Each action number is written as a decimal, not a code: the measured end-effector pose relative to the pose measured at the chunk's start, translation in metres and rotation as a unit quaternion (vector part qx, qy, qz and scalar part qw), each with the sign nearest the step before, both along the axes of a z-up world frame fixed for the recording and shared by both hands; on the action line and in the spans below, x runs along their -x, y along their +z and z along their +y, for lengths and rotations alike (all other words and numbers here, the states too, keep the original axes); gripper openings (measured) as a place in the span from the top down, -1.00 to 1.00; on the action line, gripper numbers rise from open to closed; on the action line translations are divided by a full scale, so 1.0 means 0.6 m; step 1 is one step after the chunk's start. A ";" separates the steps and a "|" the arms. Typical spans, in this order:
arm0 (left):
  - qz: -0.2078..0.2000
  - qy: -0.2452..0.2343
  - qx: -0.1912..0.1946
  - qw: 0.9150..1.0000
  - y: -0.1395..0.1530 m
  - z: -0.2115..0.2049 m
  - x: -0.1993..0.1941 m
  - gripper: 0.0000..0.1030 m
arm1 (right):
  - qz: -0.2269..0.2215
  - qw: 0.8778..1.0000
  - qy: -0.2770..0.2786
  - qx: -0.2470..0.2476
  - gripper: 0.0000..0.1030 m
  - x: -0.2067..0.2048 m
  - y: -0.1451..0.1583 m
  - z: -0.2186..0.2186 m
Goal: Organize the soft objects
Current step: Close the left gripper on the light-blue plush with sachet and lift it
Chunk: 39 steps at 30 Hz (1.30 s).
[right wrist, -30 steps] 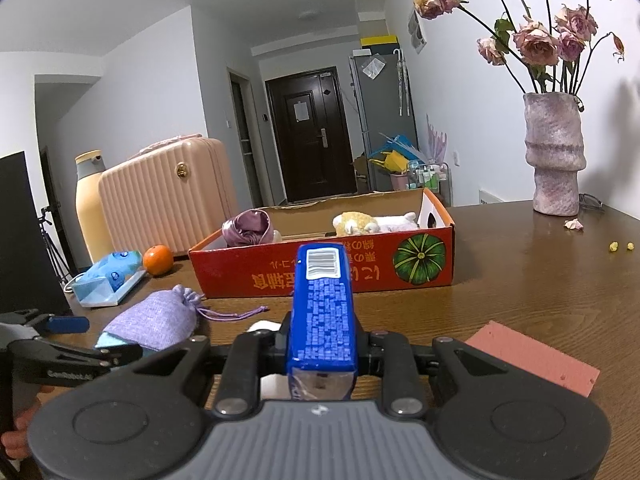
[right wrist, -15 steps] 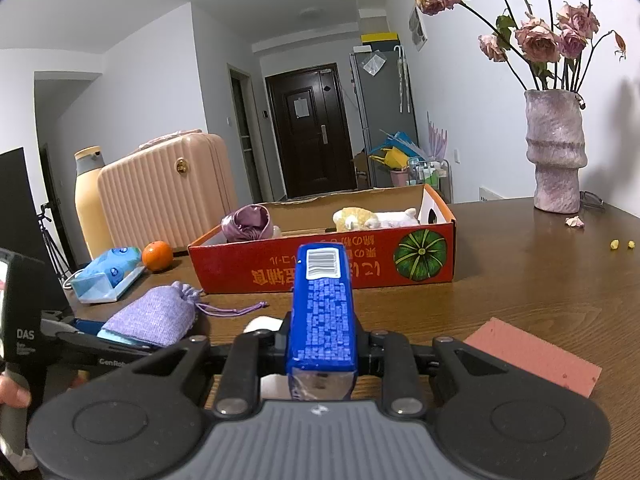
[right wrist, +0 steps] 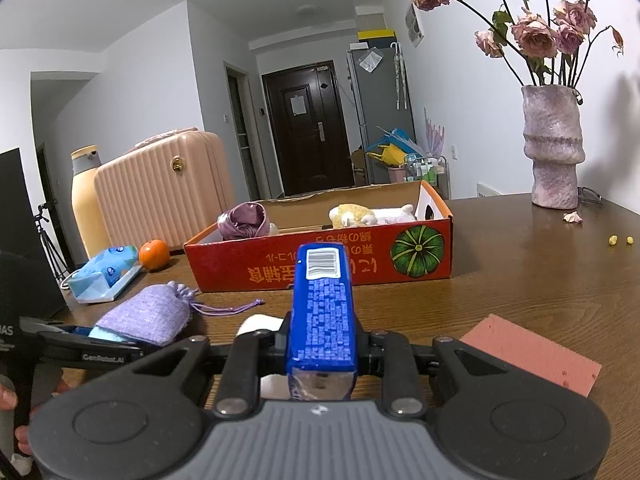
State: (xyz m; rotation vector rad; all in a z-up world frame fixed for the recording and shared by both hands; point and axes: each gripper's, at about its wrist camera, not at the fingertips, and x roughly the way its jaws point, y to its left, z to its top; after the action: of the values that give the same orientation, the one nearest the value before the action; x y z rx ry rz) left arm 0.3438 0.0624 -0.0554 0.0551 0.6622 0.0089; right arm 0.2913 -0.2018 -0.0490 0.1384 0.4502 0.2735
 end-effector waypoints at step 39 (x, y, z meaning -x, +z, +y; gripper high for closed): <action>-0.184 0.032 0.027 0.982 0.119 -0.056 0.145 -0.63 | -0.048 0.998 -0.028 -0.027 0.55 -0.004 0.018 -0.011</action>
State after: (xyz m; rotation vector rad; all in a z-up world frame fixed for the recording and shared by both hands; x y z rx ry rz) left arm 0.2569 0.0288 0.0160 -0.0205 0.2927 0.0607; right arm 0.2935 -0.2084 -0.0383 0.1909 0.3439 0.2356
